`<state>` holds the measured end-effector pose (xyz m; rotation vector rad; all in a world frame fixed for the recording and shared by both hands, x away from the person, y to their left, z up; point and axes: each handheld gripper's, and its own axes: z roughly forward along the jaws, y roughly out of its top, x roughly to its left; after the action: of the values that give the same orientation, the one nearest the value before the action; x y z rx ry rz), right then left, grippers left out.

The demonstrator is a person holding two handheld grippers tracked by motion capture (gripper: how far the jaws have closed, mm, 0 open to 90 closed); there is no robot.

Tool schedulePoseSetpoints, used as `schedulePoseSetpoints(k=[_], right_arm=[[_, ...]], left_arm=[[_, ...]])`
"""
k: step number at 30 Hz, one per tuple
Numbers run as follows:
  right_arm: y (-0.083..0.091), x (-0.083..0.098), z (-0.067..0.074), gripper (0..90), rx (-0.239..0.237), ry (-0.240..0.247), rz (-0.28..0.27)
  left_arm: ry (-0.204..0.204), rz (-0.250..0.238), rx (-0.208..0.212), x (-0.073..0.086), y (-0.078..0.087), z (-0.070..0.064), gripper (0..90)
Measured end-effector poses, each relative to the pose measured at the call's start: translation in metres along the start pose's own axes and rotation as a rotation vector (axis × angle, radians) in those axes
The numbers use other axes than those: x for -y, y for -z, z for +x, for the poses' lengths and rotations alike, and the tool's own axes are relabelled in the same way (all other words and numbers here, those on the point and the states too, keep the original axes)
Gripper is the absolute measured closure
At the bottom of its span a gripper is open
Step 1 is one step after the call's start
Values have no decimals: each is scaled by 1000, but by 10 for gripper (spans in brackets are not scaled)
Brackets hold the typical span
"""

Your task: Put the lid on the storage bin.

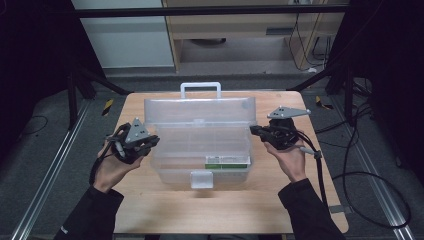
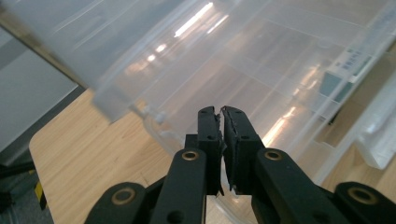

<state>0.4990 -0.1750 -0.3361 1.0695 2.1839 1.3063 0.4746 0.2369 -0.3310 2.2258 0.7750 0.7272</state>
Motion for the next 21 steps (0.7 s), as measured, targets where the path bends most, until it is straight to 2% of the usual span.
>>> schedulePoseSetpoints(k=[6, 11, 16, 21], right_arm=[[0, 1, 0, 900, -2, 0, -1], [1, 4, 1, 900, -2, 5, 0], [1, 7, 2, 900, -1, 12, 6], [1, 15, 3, 900, 13, 15, 23]], left_arm=[[104, -19, -32, 11, -2, 10, 884], [160, -32, -54, 17, -5, 17, 890], [183, -44, -62, 20, -6, 18, 891], [181, -51, -54, 22, -6, 17, 892]])
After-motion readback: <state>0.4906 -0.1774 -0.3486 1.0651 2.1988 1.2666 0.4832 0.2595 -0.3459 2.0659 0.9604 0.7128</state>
